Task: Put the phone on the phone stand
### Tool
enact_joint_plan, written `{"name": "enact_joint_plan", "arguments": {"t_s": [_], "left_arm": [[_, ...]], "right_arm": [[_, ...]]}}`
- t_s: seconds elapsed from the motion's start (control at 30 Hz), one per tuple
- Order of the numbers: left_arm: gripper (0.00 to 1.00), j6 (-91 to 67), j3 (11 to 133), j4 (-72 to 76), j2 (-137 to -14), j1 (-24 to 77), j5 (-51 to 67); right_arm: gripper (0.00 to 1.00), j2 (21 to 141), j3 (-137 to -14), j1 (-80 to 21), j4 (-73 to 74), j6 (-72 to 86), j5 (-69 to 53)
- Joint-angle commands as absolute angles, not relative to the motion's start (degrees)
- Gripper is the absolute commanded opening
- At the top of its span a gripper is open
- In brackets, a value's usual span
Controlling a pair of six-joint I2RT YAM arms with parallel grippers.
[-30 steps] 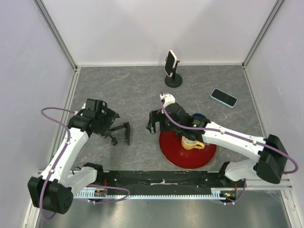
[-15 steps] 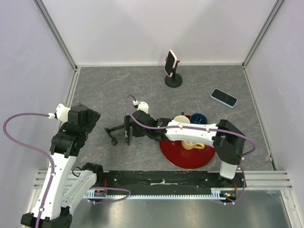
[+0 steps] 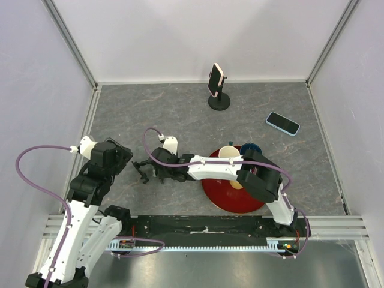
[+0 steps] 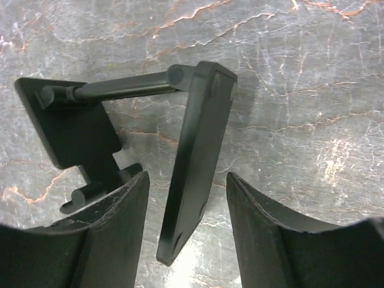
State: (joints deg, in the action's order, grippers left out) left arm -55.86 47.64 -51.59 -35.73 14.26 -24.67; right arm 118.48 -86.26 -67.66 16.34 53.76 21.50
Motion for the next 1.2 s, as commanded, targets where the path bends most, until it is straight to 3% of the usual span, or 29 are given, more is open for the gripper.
{"name": "enact_joint_plan", "arguments": {"t_s": [0.0, 0.17, 0.3, 0.43, 0.73, 0.9, 1.17], "left_arm": [[0.81, -53.61, 46.23, -48.96, -34.54, 14.85, -22.86], [0.80, -52.38, 45.26, -48.08, -35.50, 14.85, -19.17], [0.80, -51.95, 45.52, -47.46, -36.82, 14.94, -16.45], [0.79, -46.34, 45.18, -41.68, -37.18, 14.94, -8.02], [0.83, -40.43, 41.58, -22.69, -35.33, 14.85, 14.84], [0.84, -42.27, 37.37, -11.36, -32.44, 14.77, 22.67], [0.83, -43.06, 33.93, 5.85, -29.88, 14.76, 28.72]], "right_arm": [[0.59, 119.44, -88.33, -67.76, 17.14, 56.51, 26.36], [0.30, 118.22, -85.00, -67.41, 14.42, 57.75, 26.11], [0.00, 113.75, -76.85, -66.01, 8.28, 58.36, 23.47], [0.00, 106.45, -63.22, -63.55, -9.86, 60.12, 18.73], [0.00, 90.02, -42.38, -56.17, -33.55, 54.15, 8.02], [0.00, 81.50, -38.41, -49.32, -36.82, 52.39, -3.15], [0.00, 70.50, -37.97, -43.43, -35.68, 55.45, -10.45]]}}
